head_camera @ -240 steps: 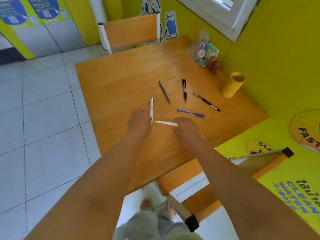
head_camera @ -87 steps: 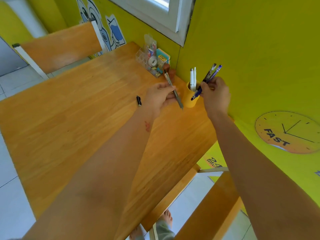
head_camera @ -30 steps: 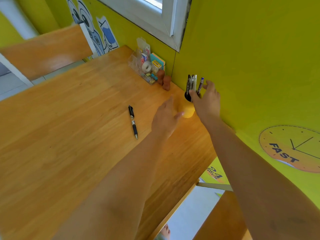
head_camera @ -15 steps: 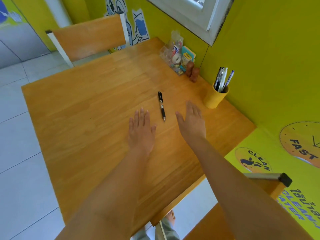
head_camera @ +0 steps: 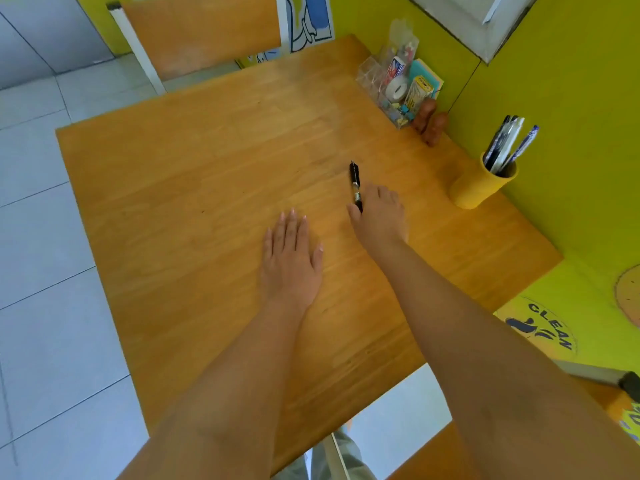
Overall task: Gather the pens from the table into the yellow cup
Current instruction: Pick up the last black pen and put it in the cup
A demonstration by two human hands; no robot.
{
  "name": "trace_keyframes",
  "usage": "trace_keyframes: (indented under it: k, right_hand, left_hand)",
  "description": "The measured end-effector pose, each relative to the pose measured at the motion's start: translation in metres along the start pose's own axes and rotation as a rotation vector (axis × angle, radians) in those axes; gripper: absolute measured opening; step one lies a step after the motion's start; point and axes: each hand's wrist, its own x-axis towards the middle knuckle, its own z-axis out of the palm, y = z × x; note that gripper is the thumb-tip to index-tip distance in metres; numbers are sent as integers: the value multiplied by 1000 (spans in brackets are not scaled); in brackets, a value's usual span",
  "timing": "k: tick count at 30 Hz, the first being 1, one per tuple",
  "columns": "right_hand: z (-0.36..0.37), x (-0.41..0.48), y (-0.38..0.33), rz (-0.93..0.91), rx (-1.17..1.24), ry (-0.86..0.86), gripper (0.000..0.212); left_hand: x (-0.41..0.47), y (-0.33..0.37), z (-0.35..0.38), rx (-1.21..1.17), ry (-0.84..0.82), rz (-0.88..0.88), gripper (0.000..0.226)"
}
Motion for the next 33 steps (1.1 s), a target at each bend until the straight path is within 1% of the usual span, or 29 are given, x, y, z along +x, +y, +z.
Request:
trace_keyframes:
  k: [4,6,9,11,14,17,20,23,27,29,31,33]
  right_hand:
    - [4,18,-15,70,-61,27,46]
    - [5,24,-20,97,-53,20,41]
    - [5,28,-22,158,0,5,29]
    - [2,28,-20,205,26,-28,30]
    - [-8,20,-10,225,75,-89,30]
    - [-21,3,9,252,216,-77,30]
    - [-45,-17,34,294,413,53,20]
    - [-78,-34,60,332,552,215,20]
    - [-114,-39,92,361,639,488,23]
    - [-130,-36,109,373,678,597,24]
    - [-143,-30,123,360,706,657,24]
    - [-150,-24,133,327,741,678,24]
  left_hand:
    - [0,-1,-2,-17,-3,5,62]
    - [0,-1,-3,-14,-6,11,62]
    - [-1,-1,-3,-18,-11,17,62]
    - [-1,-2,-3,-19,-19,20,63]
    - [-2,-2,-6,-20,-31,32,64]
    - [-4,-2,-11,-28,-58,95,63]
    - [-7,1,-12,-33,-103,197,59]
    - [-8,22,-13,-55,-117,256,59]
    - [0,71,-15,-91,-115,310,63]
    - [6,100,-15,-126,-99,348,66]
    - [13,128,-15,-175,-67,373,69]
    - [22,152,-15,-254,-43,379,71]
